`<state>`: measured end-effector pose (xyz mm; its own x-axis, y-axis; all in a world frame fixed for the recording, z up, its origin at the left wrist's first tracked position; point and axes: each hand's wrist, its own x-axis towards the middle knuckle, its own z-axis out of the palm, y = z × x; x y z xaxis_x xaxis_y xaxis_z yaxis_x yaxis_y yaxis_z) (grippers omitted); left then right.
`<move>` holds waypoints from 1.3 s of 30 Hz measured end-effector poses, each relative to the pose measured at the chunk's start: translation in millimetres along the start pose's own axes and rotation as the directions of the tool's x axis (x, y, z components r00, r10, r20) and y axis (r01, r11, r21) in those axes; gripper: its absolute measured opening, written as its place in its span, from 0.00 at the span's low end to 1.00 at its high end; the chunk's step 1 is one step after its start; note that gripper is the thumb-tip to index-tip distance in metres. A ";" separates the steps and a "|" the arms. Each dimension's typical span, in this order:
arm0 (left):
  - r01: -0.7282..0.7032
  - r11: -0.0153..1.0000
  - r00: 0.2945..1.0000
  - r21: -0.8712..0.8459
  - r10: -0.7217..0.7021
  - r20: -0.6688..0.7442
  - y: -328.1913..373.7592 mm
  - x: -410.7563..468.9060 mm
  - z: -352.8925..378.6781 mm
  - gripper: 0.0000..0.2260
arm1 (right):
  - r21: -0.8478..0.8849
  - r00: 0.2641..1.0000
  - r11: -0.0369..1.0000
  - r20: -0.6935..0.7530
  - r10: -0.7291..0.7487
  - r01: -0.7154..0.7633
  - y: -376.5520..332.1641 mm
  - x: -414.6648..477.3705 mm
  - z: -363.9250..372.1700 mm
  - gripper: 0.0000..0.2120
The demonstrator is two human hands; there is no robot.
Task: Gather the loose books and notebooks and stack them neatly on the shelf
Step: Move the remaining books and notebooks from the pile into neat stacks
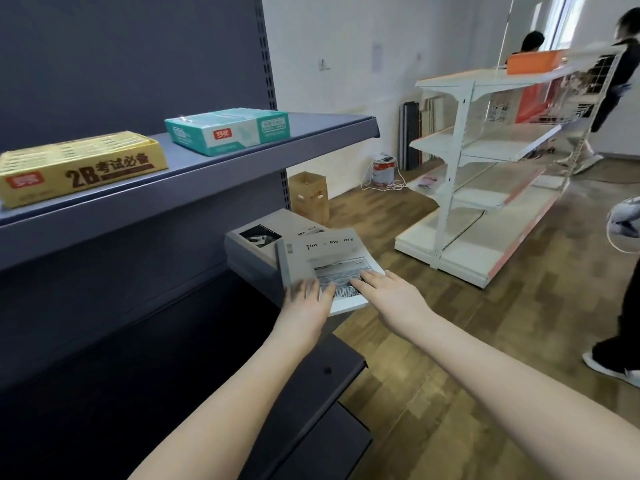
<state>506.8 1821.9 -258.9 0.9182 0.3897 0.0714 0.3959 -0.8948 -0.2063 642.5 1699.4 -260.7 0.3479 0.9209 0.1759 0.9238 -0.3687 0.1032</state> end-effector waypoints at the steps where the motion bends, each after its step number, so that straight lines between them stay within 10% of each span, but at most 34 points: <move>1: 0.008 1.000 1.000 -0.008 -0.008 0.008 -0.5 4.1 0.5 0.32 | 0.005 1.000 1.000 0.003 -0.002 0.002 2.1 4.4 1.6 0.34; 12: 0.162 0.983 0.986 -0.090 -0.158 0.042 -26.2 49.8 8.6 0.28 | 0.027 1.000 1.000 0.029 0.005 -0.006 9.3 76.8 21.7 0.26; 39: 0.365 0.928 0.931 -0.075 -0.362 0.044 -51.9 127.0 43.6 0.38 | 0.171 0.966 0.981 0.224 -0.126 0.088 16.9 194.6 39.5 0.46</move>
<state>602.2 1927.3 -281.7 0.7106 0.6966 0.0985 0.7035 -0.7046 -0.0923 732.2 1877.3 -263.4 0.2559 0.9647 -0.0626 0.9645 -0.2592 -0.0502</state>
